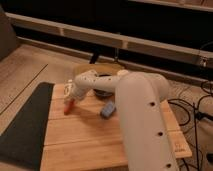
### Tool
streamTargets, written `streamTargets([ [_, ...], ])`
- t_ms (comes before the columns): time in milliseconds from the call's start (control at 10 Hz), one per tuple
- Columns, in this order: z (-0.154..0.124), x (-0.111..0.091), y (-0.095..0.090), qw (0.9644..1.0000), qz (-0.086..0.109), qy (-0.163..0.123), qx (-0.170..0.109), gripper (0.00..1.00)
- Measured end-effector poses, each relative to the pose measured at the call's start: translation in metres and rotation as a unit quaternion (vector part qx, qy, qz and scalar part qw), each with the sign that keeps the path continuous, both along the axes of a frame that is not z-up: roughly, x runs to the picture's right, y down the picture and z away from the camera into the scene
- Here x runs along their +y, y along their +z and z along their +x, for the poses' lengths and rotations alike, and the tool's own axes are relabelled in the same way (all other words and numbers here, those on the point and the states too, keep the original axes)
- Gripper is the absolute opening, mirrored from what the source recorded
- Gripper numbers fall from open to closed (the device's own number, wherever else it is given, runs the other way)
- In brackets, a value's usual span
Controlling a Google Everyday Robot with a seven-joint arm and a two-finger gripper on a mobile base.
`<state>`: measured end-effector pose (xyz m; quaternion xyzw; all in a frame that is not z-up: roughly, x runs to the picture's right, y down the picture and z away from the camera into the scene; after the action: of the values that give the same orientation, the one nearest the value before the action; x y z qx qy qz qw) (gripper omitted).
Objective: Drag the pepper across the table
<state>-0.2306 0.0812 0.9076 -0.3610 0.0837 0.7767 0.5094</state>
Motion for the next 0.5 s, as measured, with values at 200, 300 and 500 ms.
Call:
streamTargets([
  [200, -0.031, -0.002, -0.012, 0.9993, 0.004, -0.022, -0.030, 0.00],
  [300, -0.050, -0.001, -0.021, 0.9981, 0.007, -0.036, -0.049, 0.00],
  [500, -0.076, 0.006, -0.033, 0.9948, 0.009, -0.066, -0.078, 0.00],
])
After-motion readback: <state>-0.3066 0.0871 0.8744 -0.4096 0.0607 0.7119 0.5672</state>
